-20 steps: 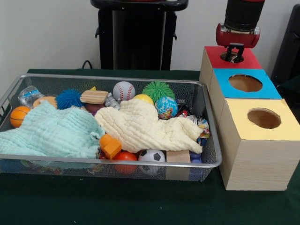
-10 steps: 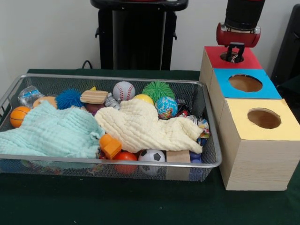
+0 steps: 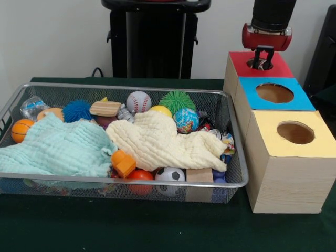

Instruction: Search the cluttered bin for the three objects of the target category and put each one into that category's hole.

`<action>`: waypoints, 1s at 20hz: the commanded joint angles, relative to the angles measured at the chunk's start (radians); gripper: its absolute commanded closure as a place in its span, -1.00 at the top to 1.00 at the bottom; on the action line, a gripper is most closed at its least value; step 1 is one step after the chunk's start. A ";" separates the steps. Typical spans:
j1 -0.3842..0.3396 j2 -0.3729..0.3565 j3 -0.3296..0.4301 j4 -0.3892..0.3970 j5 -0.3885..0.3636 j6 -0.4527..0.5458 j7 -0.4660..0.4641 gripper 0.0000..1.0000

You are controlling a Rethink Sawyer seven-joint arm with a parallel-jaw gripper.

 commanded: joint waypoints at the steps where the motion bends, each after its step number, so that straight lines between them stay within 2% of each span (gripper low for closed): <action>1: -0.046 -0.077 0.050 -0.039 0.029 0.110 0.142 -1.00; 20: -0.067 -0.094 0.065 -0.023 0.021 0.119 0.134 -1.00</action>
